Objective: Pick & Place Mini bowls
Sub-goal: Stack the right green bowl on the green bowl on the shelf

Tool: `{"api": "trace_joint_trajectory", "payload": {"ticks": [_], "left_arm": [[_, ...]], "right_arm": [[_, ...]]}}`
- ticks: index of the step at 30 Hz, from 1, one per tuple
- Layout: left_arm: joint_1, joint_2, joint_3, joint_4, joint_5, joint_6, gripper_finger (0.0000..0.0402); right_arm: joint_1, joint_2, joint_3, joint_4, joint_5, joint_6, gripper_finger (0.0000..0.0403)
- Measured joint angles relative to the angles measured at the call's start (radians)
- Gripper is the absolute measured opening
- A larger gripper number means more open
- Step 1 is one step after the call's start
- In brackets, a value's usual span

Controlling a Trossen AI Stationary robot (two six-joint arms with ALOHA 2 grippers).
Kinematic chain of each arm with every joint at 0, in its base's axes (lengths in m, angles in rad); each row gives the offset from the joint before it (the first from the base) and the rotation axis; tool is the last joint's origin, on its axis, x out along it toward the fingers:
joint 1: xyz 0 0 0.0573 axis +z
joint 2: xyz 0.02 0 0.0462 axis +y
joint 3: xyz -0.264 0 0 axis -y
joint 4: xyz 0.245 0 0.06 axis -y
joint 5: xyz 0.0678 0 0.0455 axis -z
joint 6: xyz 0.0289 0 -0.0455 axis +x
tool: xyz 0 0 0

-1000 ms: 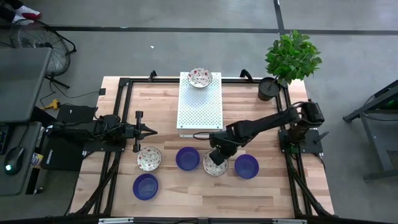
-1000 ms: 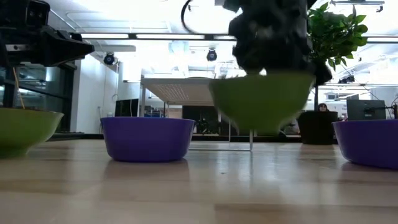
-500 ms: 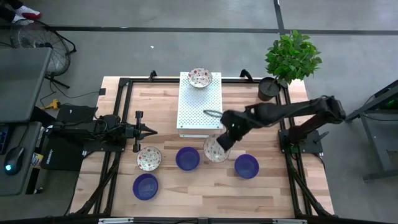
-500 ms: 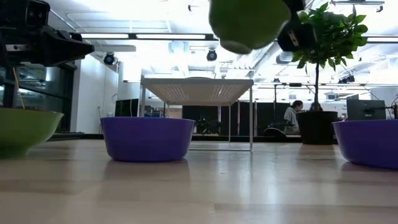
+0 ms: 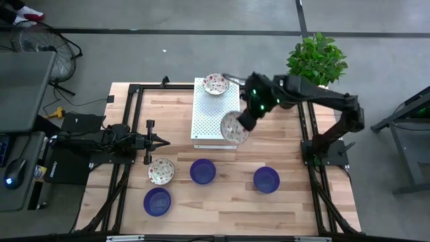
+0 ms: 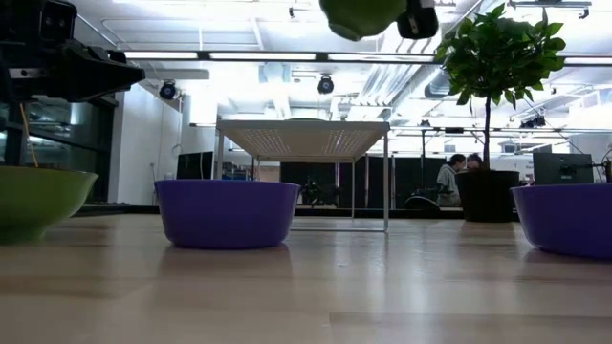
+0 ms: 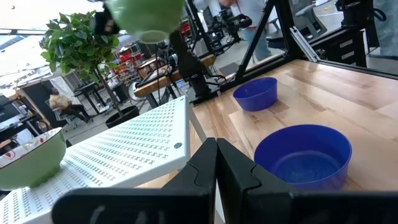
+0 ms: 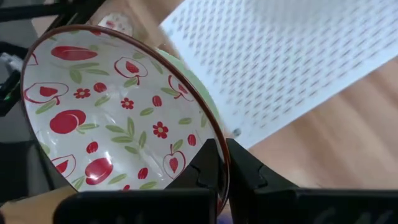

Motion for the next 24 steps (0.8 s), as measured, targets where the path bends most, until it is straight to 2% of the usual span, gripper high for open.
{"api": "trace_joint_trajectory", "payload": {"ticks": [4, 12, 19, 24], "left_arm": [[0.000, 0.000, 0.000, 0.000, 0.000, 0.000, 0.0000], [0.000, 0.000, 0.000, 0.000, 0.000, 0.000, 0.0000], [0.000, 0.000, 0.000, 0.000, 0.000, 0.000, 0.0000], [0.000, 0.000, 0.000, 0.000, 0.000, 0.000, 0.0000]], "right_arm": [[-0.086, 0.087, 0.141, -0.073, 0.008, -0.045, 0.0001], [-0.243, 0.239, 0.329, -0.062, 0.001, -0.024, 0.0001], [-0.334, 0.370, 0.442, 0.031, 0.001, 0.042, 0.0004], [-0.363, 0.430, 0.453, 0.118, -0.033, 0.094, 0.0002]]}}
